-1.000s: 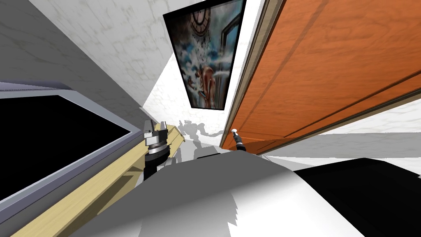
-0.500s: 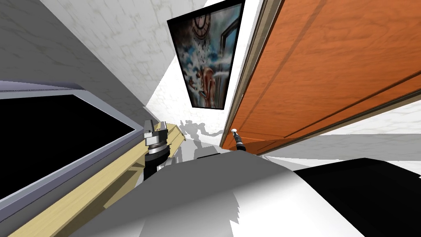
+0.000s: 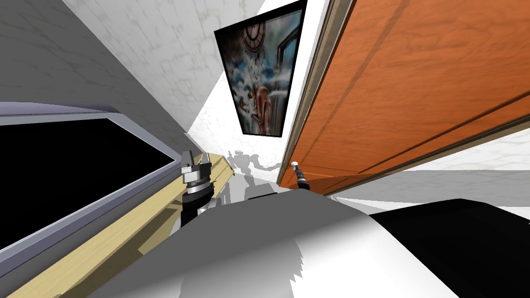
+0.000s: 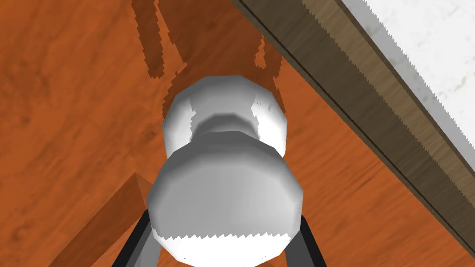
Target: Pull the door open
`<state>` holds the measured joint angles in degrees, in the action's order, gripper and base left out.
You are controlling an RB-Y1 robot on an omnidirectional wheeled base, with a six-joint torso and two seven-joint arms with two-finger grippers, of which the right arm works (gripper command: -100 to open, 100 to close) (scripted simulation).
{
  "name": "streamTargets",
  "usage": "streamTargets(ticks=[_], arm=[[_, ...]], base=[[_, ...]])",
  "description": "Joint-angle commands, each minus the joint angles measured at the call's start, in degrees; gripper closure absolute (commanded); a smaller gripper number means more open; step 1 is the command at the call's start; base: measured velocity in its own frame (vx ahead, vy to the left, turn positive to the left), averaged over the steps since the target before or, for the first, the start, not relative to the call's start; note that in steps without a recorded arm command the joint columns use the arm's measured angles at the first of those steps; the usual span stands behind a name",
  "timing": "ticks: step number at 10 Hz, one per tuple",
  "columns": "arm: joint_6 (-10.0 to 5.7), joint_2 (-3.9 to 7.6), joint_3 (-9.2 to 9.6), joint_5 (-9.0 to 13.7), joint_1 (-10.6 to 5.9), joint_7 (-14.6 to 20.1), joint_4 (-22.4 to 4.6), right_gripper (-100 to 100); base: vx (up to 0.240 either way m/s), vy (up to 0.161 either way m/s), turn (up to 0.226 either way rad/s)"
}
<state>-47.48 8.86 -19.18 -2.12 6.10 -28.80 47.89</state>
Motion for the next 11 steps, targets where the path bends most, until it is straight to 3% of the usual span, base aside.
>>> streamTargets(ticks=[1,11], arm=[[-0.35,-0.17,0.97,1.0,-0.40,2.9,-0.9,100],[-0.56,1.13,3.65,7.1,-1.37,17.0,-2.3,100]], base=[[-0.035,-0.006,0.061],[-0.044,-0.010,0.048]])
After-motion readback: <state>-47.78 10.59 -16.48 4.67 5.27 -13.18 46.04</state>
